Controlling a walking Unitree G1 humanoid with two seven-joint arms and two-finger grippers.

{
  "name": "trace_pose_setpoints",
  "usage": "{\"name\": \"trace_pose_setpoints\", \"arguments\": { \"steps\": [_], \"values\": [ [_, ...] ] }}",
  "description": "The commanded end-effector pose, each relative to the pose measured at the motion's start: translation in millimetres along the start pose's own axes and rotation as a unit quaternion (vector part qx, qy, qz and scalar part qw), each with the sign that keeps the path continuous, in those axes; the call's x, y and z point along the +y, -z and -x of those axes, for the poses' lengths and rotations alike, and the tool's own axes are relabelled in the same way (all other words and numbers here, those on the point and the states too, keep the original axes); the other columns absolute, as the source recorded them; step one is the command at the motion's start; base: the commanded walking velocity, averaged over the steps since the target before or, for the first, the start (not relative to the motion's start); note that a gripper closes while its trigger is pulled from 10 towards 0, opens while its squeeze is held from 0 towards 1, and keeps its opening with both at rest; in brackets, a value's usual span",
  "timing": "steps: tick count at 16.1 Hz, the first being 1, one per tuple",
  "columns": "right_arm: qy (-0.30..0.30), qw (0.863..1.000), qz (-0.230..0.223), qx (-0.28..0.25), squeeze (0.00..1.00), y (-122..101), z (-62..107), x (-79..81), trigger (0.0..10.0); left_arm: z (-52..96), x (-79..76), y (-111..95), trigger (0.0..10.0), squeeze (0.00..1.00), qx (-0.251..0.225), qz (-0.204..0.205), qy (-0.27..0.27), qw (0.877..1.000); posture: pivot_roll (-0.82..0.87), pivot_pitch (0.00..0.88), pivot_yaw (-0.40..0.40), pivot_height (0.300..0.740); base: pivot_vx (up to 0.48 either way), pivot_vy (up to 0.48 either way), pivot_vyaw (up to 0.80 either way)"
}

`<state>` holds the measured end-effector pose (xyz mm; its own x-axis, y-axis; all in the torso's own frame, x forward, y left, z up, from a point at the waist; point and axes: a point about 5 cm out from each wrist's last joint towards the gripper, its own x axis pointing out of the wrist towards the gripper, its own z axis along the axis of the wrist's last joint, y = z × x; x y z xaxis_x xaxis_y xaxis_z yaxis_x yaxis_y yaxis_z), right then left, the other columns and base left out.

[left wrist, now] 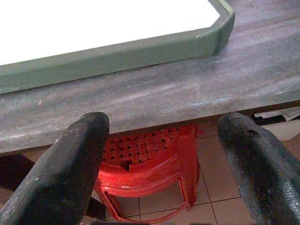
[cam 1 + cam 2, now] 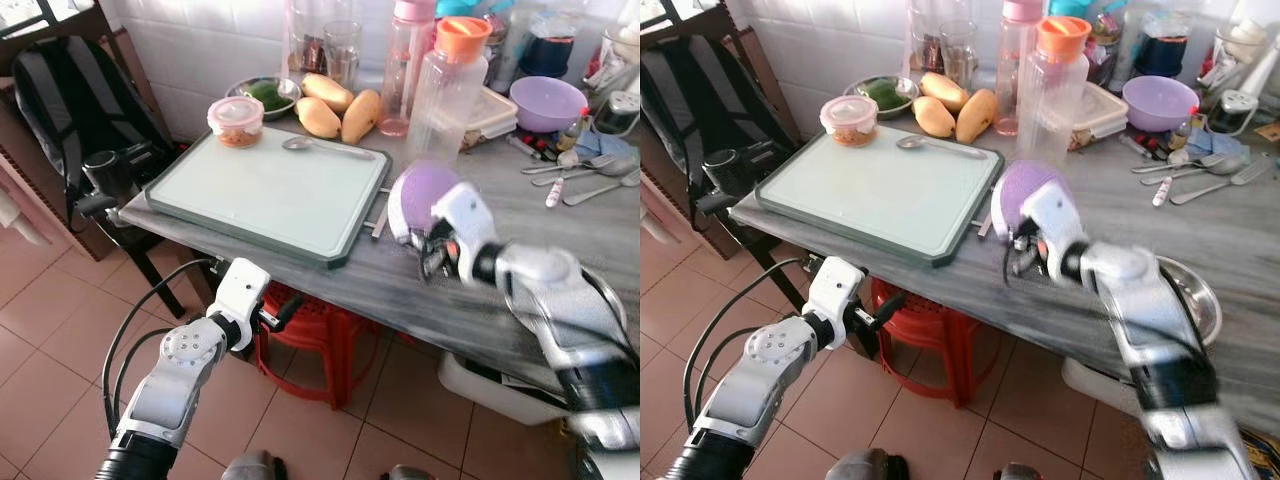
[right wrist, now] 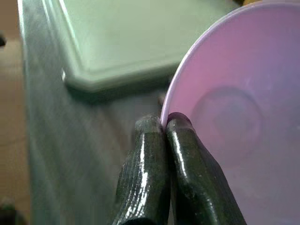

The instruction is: Setting the table

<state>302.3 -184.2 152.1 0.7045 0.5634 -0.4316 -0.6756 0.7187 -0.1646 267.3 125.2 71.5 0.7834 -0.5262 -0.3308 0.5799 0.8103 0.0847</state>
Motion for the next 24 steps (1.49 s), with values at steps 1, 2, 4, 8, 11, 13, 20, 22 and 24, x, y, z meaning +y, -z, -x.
{"name": "trace_pose_setpoints", "arguments": {
  "steps": [1, 2, 4, 8, 11, 13, 20, 22, 24],
  "values": [
    [-0.017, 1.000, 0.012, 0.002, 0.00, -7.3, 4.3, 5.5, 10.0, -0.5, 1.9, 0.0, 10.0, 0.00, 0.003, -0.006, -0.003, 1.000, -0.01, 0.000, 0.055, 0.740, 0.000, 0.000, 0.00],
    [-0.032, 0.999, 0.022, 0.028, 0.00, -4.1, 13.8, 10.3, 10.0, -1.0, 1.2, 0.4, 10.0, 0.00, 0.005, -0.006, 0.000, 1.000, -0.02, 0.000, 0.054, 0.740, 0.000, 0.000, 0.00],
    [-0.039, 0.998, 0.026, 0.045, 0.00, -1.6, 21.2, 11.6, 10.0, -1.5, 0.8, 1.4, 10.0, 0.00, 0.006, -0.005, 0.002, 1.000, -0.02, 0.000, 0.054, 0.740, 0.000, 0.000, 0.00],
    [-0.030, 0.996, 0.037, 0.073, 0.00, -0.4, 30.9, 11.1, 10.0, -3.0, -0.2, 2.8, 10.0, 0.00, 0.011, -0.004, 0.006, 1.000, -0.03, 0.000, 0.055, 0.740, 0.000, 0.000, 0.00],
    [-0.023, 0.995, 0.043, 0.083, 1.00, -1.6, 34.1, 8.4, 10.0, -3.2, 0.6, 4.3, 10.0, 0.00, 0.018, -0.007, 0.010, 1.000, -0.03, 0.000, 0.059, 0.740, 0.000, 0.000, 0.00],
    [-0.016, 0.995, 0.043, 0.084, 1.00, -2.1, 34.3, 5.7, 10.0, -3.7, 0.9, 5.0, 10.0, 0.00, 0.021, -0.007, 0.011, 1.000, -0.03, 0.000, 0.060, 0.740, 0.000, 0.000, 0.00],
    [0.022, 0.993, 0.078, 0.084, 1.00, -9.3, 34.4, -7.6, 10.0, -5.0, -1.8, 7.5, 10.0, 0.00, 0.031, -0.005, 0.021, 0.999, -0.03, 0.000, 0.061, 0.740, 0.000, 0.000, 0.00],
    [0.026, 0.993, 0.082, 0.077, 1.00, -13.6, 33.6, -9.1, 10.0, -4.8, -2.4, 8.7, 10.0, 0.00, 0.033, -0.005, 0.022, 0.999, -0.03, 0.000, 0.061, 0.740, 0.000, 0.000, 0.00],
    [0.041, 0.993, 0.089, 0.069, 1.00, -17.0, 32.6, -11.9, 10.0, -4.5, -2.6, 8.7, 10.0, 0.00, 0.033, -0.006, 0.022, 0.999, -0.03, 0.000, 0.059, 0.740, 0.000, 0.000, 0.00]
  ]
}}
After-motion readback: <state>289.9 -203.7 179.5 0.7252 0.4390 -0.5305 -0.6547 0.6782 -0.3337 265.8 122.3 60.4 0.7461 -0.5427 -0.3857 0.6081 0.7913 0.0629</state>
